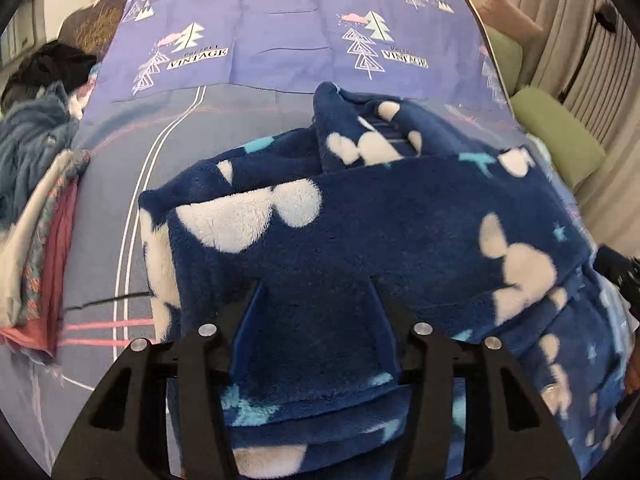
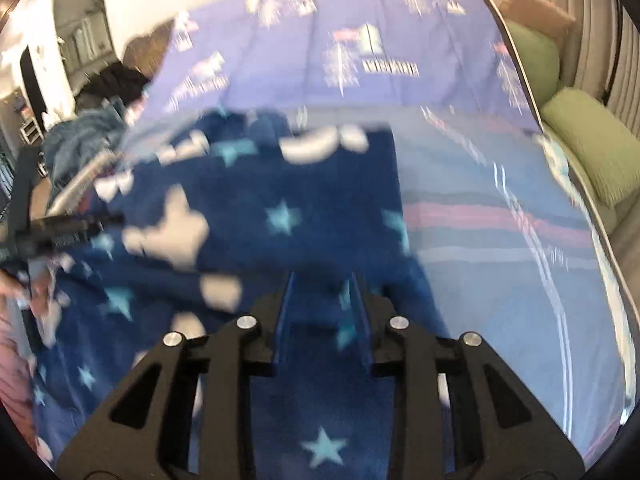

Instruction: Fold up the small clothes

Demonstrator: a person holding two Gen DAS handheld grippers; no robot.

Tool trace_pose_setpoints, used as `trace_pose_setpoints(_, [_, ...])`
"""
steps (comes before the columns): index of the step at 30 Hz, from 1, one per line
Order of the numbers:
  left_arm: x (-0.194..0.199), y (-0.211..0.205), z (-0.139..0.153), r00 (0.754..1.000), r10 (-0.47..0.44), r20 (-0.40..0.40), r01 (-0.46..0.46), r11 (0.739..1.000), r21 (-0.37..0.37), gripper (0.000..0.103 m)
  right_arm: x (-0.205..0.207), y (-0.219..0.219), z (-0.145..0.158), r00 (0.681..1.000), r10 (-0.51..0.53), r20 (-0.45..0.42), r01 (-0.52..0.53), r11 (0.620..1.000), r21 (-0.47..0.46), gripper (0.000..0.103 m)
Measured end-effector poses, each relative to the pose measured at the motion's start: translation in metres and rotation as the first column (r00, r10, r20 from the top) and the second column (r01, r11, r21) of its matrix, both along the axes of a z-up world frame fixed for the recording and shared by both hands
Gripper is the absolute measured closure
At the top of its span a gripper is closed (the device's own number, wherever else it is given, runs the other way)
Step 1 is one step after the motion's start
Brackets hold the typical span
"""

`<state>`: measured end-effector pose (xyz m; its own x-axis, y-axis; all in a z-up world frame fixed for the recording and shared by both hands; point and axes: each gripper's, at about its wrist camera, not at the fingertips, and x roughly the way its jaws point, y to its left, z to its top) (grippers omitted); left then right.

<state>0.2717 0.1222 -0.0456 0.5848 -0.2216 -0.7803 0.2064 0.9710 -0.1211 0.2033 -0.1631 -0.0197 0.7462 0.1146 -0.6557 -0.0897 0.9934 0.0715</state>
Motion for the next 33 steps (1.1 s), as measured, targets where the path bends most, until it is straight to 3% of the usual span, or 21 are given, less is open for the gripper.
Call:
trace_pose_setpoints(3, [-0.006, 0.002, 0.010, 0.999, -0.012, 0.030, 0.013, 0.999, -0.039, 0.049, 0.025, -0.001, -0.005, 1.000, 0.005, 0.001, -0.005, 1.000, -0.006, 0.063])
trace_pose_setpoints(5, [-0.006, -0.004, 0.005, 0.999, -0.024, 0.036, 0.024, 1.000, 0.002, 0.041, 0.052, -0.005, -0.042, 0.991, -0.050, -0.123, 0.036, 0.993, -0.109, 0.062])
trace_pose_setpoints(7, [-0.001, -0.011, -0.014, 0.999, -0.043, 0.005, 0.042, 0.997, 0.062, 0.037, 0.047, -0.013, -0.051, 0.996, -0.050, -0.080, 0.046, 0.997, -0.057, 0.061])
trace_pose_setpoints(9, [-0.003, -0.013, -0.014, 0.998, -0.043, 0.043, 0.039, 0.996, 0.082, 0.036, 0.039, -0.012, -0.043, 0.996, -0.058, -0.070, 0.054, 0.997, -0.056, 0.059])
trace_pose_setpoints(11, [-0.010, -0.013, -0.007, 0.997, -0.032, 0.065, 0.026, 0.995, 0.094, 0.036, 0.026, -0.015, -0.037, 0.995, -0.070, -0.072, 0.068, 0.997, -0.023, 0.058])
trace_pose_setpoints(14, [-0.036, -0.006, 0.011, 0.992, -0.009, 0.126, 0.002, 0.998, 0.057, 0.036, -0.004, -0.024, -0.026, 0.996, -0.061, -0.068, 0.062, 0.998, 0.017, 0.043])
trace_pose_setpoints(19, [-0.111, 0.003, 0.022, 0.987, -0.044, 0.155, 0.042, 0.999, 0.016, 0.016, -0.070, -0.058, -0.021, 0.997, -0.064, -0.048, 0.070, 0.990, 0.122, 0.042])
trace_pose_setpoints(23, [-0.169, 0.004, 0.013, 0.989, -0.071, 0.130, 0.071, 0.997, 0.008, 0.016, -0.116, -0.073, -0.027, 0.996, -0.066, -0.062, 0.078, 0.977, 0.201, 0.042])
trace_pose_setpoints(25, [-0.196, 0.000, 0.008, 0.990, -0.084, 0.117, 0.083, 0.996, 0.019, 0.016, -0.139, -0.074, -0.027, 0.998, -0.039, -0.052, 0.050, 0.968, 0.245, 0.042])
trace_pose_setpoints(28, [-0.221, -0.004, 0.000, 0.990, -0.084, 0.110, 0.080, 0.996, 0.039, 0.015, -0.173, -0.060, -0.027, 0.994, 0.101, -0.039, -0.083, 0.944, 0.320, 0.042])
trace_pose_setpoints(30, [-0.235, -0.005, -0.005, 0.993, -0.066, 0.094, 0.062, 0.997, 0.040, 0.016, -0.194, -0.042, -0.027, 0.969, 0.245, -0.023, -0.218, 0.899, 0.380, 0.042])
trace_pose_setpoints(33, [-0.248, -0.002, -0.006, 0.994, -0.043, 0.100, 0.040, 0.999, 0.037, 0.016, -0.220, -0.007, -0.036, 0.894, 0.448, -0.030, -0.389, 0.807, 0.445, 0.042])
